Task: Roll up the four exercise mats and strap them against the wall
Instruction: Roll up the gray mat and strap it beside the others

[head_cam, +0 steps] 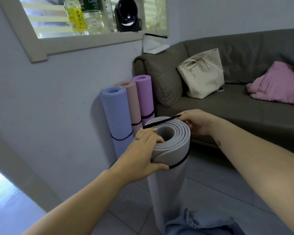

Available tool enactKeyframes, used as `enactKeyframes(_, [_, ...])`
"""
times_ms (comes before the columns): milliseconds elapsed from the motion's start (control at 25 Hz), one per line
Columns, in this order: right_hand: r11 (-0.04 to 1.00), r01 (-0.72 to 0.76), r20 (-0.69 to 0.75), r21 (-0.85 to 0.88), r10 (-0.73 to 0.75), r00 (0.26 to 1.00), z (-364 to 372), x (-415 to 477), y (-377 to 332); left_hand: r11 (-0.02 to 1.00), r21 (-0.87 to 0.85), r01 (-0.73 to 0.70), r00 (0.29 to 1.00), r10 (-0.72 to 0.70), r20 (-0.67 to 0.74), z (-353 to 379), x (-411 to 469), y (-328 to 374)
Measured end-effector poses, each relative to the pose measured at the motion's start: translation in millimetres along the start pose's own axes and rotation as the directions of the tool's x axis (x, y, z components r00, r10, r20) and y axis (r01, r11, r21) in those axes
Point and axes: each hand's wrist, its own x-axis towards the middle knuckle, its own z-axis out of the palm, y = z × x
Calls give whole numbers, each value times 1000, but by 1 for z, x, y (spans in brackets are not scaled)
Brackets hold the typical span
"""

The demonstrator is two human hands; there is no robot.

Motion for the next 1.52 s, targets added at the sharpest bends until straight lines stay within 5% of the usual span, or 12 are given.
enactKeyframes(200, [953,78,130,-294,-41,991,29,7,-32,995,51,-85,996,84,28,2,-14,10])
enactKeyframes(440, [863,-48,279,-502,214,936,41,25,-38,975,102,-197,979,201,-30,2,-23,11])
enactKeyframes(600, [779,-105,244,-618,317,917,41,33,-11,975,110,-193,975,204,-90,4,-35,7])
enactKeyframes(880, [973,-221,254,-72,232,939,14,24,47,1000,22,-21,999,22,-41,-8,-30,-17])
enactKeyframes(1040, [904,-232,258,358,143,956,1,-3,76,996,-21,82,995,-83,-48,-12,-23,-21])
enactKeyframes(1160, [878,-221,274,425,108,956,5,-28,98,996,-1,93,994,-93,-57,-12,-19,-21])
enactKeyframes(1240, [861,-150,145,486,89,985,11,-35,106,996,-1,87,995,-87,-55,-11,-15,-17])
enactKeyframes(1320, [923,32,-118,383,15,993,19,-38,99,997,5,82,996,-81,-42,-8,-8,-9])
enactKeyframes(1400, [986,143,-340,82,-108,934,23,-40,92,997,15,69,997,-69,-36,-3,-3,0])
enactKeyframes(1520, [958,198,-350,-208,-262,899,19,-41,95,997,11,80,996,-79,-27,-1,0,8])
